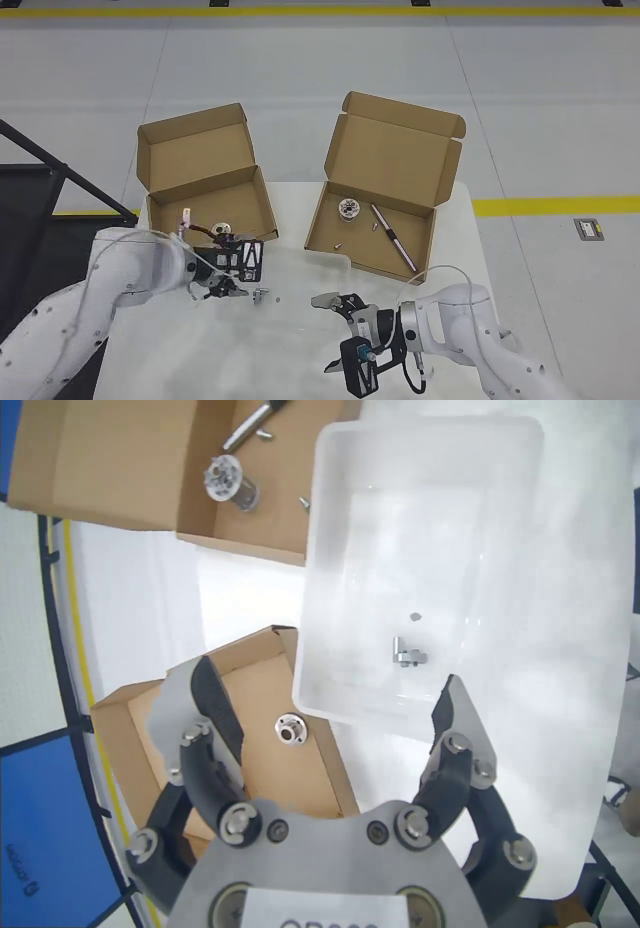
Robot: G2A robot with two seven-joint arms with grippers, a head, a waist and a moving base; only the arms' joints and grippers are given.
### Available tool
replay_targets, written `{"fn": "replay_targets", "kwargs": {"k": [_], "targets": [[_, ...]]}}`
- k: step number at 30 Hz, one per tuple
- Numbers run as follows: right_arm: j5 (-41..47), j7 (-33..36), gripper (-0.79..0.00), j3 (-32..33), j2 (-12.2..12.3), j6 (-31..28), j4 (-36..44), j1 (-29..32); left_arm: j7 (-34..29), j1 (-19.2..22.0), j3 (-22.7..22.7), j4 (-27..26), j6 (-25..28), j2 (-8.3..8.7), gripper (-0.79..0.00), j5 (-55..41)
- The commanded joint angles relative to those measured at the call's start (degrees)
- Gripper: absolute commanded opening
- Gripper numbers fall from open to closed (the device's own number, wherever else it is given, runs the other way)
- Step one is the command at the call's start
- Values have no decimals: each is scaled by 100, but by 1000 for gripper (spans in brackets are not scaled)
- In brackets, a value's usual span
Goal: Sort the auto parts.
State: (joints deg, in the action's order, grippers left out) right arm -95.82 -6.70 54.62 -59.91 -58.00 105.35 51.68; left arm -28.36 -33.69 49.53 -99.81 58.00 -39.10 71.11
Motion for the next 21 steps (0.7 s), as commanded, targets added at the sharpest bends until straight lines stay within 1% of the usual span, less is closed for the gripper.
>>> {"fn": "replay_targets", "kwargs": {"k": [1, 4, 5, 12, 15, 16, 18, 21], "targets": [[0, 0, 0, 0, 0, 0, 0, 0, -147, 253, -459, 46, 0, 20, 0, -46], [0, 0, 0, 0, 0, 0, 0, 0, -464, 651, -1071, 211, 0, 16, 0, -87], [0, 0, 0, 0, 0, 0, 0, 0, -568, 742, -1187, 265, 0, 7, 0, -85], [0, 0, 0, 0, 0, 0, 0, 0, -568, 742, -1187, 265, 0, 7, 0, -85], [0, 0, 0, 0, 0, 0, 0, 0, -621, 517, -1237, 168, -187, 7, 0, 141], [0, 0, 0, 0, 0, 0, 0, 0, -560, 468, -1235, 176, -143, 0, 0, 136], [0, 0, 0, 0, 0, 0, 0, 0, -643, 419, -1267, 255, -168, -37, 0, 272], [0, 0, 0, 0, 0, 0, 0, 0, -750, 405, -1417, 378, -299, -161, 0, 573]]}}
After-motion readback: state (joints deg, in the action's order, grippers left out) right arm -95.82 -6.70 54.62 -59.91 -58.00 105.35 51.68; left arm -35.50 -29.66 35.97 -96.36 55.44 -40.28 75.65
